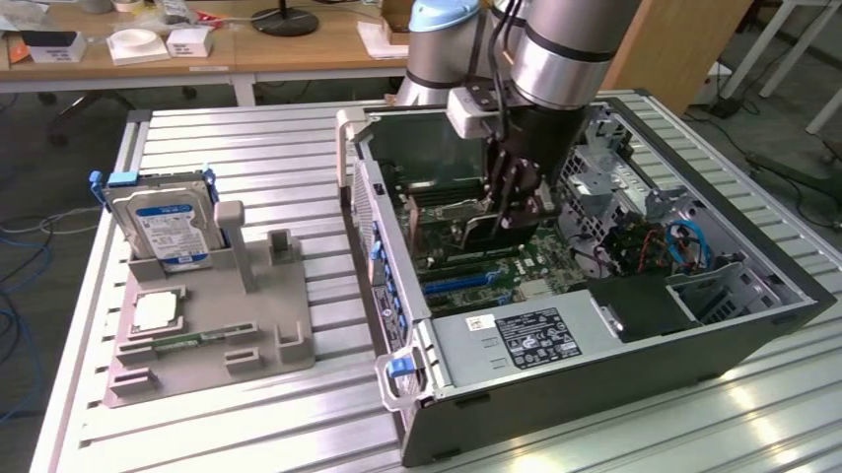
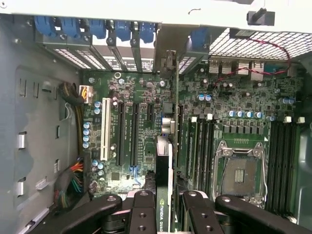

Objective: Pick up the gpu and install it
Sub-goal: 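Insert the gpu into the slot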

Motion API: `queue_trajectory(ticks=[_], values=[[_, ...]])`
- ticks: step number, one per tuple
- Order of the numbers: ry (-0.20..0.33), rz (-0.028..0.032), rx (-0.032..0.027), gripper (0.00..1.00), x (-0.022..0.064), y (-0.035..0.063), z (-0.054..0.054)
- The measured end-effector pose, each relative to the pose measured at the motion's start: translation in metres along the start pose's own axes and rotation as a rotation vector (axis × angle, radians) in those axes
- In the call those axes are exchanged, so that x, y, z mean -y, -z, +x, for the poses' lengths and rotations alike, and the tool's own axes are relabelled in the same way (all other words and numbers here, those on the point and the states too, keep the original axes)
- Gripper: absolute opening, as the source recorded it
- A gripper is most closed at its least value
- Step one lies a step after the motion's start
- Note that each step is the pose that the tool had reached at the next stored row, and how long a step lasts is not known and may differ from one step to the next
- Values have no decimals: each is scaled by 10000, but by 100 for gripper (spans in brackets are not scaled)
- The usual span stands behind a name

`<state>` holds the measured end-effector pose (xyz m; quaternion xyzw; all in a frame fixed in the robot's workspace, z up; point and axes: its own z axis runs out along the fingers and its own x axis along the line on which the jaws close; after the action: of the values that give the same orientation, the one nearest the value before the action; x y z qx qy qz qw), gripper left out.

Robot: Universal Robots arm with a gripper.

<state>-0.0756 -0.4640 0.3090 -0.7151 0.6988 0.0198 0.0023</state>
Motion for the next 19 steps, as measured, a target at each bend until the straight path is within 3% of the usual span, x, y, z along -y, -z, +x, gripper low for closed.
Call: queue_trajectory(ticks=[19], values=[[-1, 1, 1, 26, -8, -229, 7]])
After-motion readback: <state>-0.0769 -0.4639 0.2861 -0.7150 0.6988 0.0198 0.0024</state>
